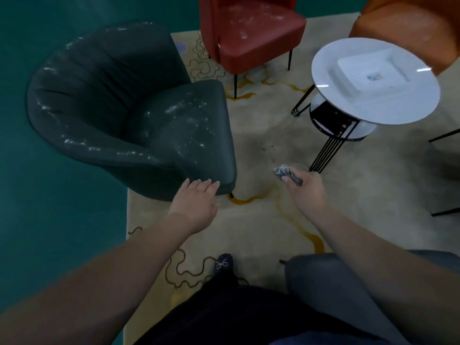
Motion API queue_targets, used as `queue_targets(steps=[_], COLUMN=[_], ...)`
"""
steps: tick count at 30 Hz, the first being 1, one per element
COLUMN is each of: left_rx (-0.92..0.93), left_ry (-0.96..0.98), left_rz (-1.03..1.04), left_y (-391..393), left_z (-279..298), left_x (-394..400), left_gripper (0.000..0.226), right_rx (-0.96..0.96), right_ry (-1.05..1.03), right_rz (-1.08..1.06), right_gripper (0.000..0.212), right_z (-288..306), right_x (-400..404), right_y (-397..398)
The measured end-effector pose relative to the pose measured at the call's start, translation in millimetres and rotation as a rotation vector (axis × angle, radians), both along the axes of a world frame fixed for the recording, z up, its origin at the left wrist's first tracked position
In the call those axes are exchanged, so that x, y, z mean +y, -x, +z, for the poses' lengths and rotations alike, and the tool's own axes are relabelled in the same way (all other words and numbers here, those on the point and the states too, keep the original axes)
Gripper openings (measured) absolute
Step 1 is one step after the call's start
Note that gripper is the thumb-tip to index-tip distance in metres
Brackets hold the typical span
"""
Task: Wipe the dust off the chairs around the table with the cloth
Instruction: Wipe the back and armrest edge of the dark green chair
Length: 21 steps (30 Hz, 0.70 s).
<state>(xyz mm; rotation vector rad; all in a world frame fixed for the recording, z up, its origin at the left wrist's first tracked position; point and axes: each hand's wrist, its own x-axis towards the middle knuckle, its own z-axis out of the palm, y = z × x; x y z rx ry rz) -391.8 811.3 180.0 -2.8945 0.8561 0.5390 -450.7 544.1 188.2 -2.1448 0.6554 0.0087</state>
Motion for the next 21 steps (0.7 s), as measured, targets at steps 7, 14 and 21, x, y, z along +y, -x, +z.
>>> queue_targets(steps=[7, 14, 21], left_rx=[0.018, 0.030, 0.012], left_ry=[0.015, 0.025, 0.047], left_rz=[0.000, 0.089, 0.413], left_y=[-91.4, -179.3, -246.9], left_z=[-1.3, -10.8, -22.9], left_x=[-31.3, -74.1, -117.2], left_gripper=[0.061, 0.060, 0.061], right_rx=[0.007, 0.017, 0.039], right_ry=[0.010, 0.027, 0.047], right_rz=[0.004, 0.112, 0.466], right_gripper=[0.034, 0.031, 0.031], right_z=[3.8, -1.3, -5.9], right_x=[-20.8, -70.1, -126.5], right_y=[-85.9, -195.9, -335.5])
